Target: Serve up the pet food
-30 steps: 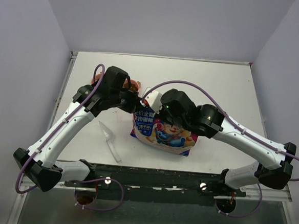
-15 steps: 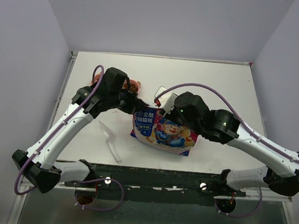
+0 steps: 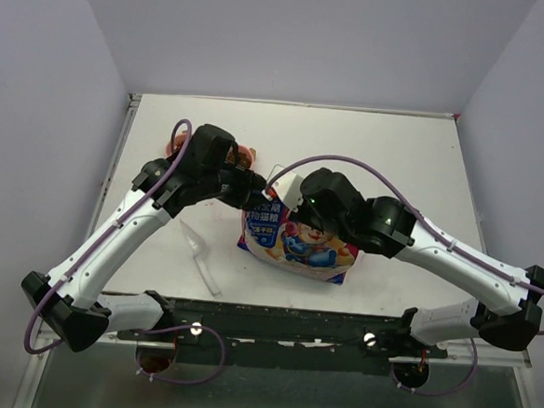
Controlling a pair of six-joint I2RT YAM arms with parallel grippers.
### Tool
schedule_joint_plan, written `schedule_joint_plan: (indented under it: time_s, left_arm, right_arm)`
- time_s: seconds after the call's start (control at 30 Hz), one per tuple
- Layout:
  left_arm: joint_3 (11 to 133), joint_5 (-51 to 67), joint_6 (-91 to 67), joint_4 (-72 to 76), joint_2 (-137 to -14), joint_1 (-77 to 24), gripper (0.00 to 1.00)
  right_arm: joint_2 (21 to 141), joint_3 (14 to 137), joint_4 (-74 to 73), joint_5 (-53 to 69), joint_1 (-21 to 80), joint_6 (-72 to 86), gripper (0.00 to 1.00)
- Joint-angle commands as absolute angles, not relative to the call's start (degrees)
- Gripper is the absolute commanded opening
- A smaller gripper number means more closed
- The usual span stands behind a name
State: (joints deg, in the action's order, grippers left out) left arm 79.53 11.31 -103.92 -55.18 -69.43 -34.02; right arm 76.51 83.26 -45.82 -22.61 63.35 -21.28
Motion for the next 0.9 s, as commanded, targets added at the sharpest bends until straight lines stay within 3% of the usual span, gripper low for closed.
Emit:
schedule_joint_plan:
  time_s: [0.0,0.13,0.43,0.47,0.53,0.67,0.73,0.87]
  left_arm:
    - [79.5,10.7,-105.4,-52.0,-70.6,-37.6,0.43]
    - [78.0,10.2,-107.1,-47.1,-71.5,-39.8,0.43]
    - [75.5,8.7,-108.4,-43.6,-71.9,-41.0,0.26]
    - [73.9,8.4,-108.8,-42.3,-71.1,-41.1,0.22]
    - [72.3,7.7,-109.1,-41.3,-70.0,-41.0,0.18]
    - [71.0,6.5,-108.1,-40.3,-68.6,-41.0,0.12]
    - [69.8,6.3,-108.2,-38.8,-68.0,-41.0,0.10]
    - [66.7,4.9,-106.6,-33.8,-66.2,-40.4,0.00]
  right_arm:
    - [76.5,83.2,-43.6,-24.7,63.1,-24.7,0.00]
    - [74.9,82.9,-42.9,-21.8,63.1,-24.6,0.00]
    - [73.5,85.6,-42.6,-21.1,63.1,-19.0,0.00]
    - [73.0,85.8,-43.0,-21.7,63.2,-18.1,0.09]
    - [73.4,86.8,-45.2,-21.7,63.1,-15.8,0.35]
    - [73.4,87.7,-49.7,-21.4,63.0,-10.4,0.66]
    - [72.9,86.6,-50.4,-22.2,63.0,-9.1,0.73]
    - [72.1,84.8,-51.4,-26.4,63.1,-10.4,0.71]
